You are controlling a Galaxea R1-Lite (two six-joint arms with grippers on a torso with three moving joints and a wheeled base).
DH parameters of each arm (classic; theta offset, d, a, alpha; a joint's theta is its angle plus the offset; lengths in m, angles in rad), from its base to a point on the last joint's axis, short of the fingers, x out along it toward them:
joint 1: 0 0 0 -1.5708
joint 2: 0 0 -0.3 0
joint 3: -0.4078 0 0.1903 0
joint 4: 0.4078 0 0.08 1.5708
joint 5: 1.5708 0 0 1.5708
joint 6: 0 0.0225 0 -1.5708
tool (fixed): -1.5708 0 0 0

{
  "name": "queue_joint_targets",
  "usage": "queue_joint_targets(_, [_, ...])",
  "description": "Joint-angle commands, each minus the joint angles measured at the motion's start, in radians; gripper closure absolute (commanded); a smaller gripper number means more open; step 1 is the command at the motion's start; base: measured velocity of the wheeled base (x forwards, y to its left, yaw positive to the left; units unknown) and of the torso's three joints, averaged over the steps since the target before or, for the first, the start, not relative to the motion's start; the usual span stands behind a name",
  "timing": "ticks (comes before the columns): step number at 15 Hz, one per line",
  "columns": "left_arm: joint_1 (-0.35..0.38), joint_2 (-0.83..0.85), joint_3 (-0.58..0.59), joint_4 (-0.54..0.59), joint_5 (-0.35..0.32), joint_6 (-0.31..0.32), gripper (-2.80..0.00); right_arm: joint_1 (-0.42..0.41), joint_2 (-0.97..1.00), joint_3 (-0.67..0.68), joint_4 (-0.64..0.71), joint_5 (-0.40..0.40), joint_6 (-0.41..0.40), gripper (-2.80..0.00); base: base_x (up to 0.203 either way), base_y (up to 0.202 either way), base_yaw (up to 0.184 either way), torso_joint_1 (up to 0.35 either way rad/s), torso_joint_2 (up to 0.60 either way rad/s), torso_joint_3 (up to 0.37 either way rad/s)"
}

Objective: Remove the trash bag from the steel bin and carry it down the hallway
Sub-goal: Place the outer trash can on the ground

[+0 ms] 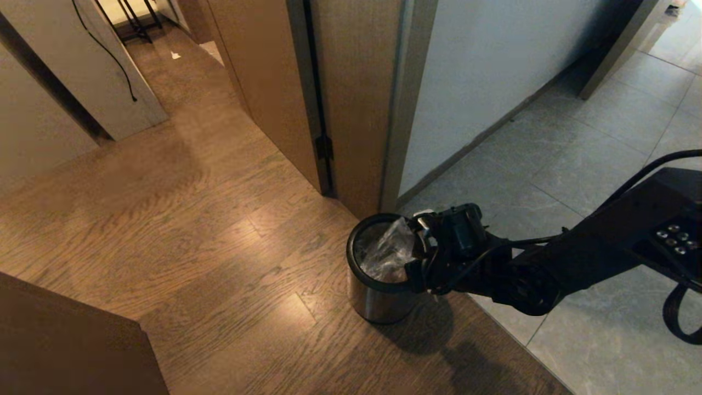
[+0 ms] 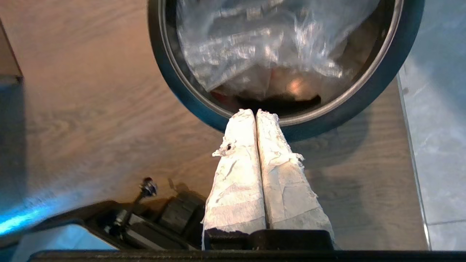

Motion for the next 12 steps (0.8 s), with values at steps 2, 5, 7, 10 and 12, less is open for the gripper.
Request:
queue_joint_targets(2, [0.000,0.000,0.000,0.000,0.002,0.000,0.00,-0.005,0.025,-0.003,-0.013,-0.013,-0.024,0.00,0.000,0.000,0.000,0.000,0.00,0.000])
queue_joint_targets(5, [0.000,0.000,0.000,0.000,0.000,0.000,0.00,-0.029,0.020,0.007,-0.005,-0.010,-0.029,-2.80,0.000,0.000,0.000,0.000,0.00,0.000])
queue_joint_targets(7, [0.000,0.000,0.000,0.000,0.000,0.000,0.00,-0.039,0.035,0.005,-0.016,-0.021,-0.030,-2.80,0.000,0.000,0.000,0.000,0.00,0.000])
queue_joint_targets(10, [0.000,0.000,0.000,0.000,0.000,0.000,0.00,-0.039,0.088,-0.025,-0.033,-0.101,-0.032,-2.80,0.000,0.000,0.000,0.000,0.00,0.000])
queue_joint_targets(12, [0.000,0.000,0.000,0.000,0.000,0.000,0.00,-0.038,0.118,-0.039,-0.065,-0.130,-0.034,-2.80,0.000,0.000,0.000,0.000,0.00,0.000])
